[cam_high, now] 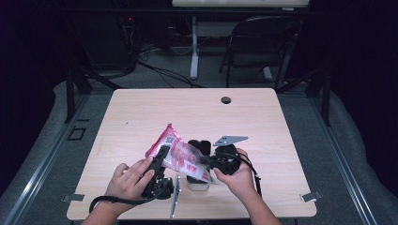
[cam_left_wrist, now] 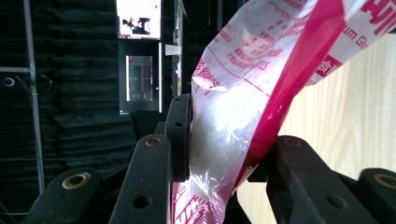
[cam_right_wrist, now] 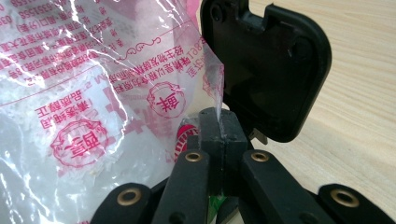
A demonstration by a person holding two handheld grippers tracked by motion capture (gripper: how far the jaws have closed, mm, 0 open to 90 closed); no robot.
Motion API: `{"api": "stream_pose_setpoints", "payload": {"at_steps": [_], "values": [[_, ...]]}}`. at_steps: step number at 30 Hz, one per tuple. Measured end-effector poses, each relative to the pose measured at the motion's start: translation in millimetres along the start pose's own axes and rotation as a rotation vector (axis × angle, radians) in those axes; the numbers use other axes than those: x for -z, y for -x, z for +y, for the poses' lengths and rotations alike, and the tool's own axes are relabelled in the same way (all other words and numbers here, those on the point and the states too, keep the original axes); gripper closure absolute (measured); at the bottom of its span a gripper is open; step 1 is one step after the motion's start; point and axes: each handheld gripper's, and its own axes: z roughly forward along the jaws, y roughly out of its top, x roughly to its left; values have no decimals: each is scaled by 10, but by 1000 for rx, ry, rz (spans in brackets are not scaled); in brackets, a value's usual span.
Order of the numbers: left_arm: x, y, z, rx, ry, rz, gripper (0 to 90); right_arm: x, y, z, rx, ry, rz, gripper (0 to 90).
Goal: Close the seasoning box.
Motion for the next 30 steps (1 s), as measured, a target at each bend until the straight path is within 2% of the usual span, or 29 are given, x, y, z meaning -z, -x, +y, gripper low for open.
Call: {"api": "stream_pose_setpoints", "payload": {"at_steps": [4,10,12,18,22,30], "values": [[9,-8,31,-23,6,5,693,-16,1,-6,1,-4,1,900],[4,11,15,-14,4,-4,695,-15,10,-9,0,-3,-3,900],[0,29,-2,3,-2,-14,696,-16,10,-10,-1,-4,-4,900],[1,41,-23,-1,-3,-16,696,-24,5,-10,1,-8,-7,900],[-8,54,-55,16,-8,-27,696,-18,1,-9,0,-4,-6,900],[-44,142,-140,87,-18,-57,699,-15,3,-9,-4,-2,-5,900]]}}
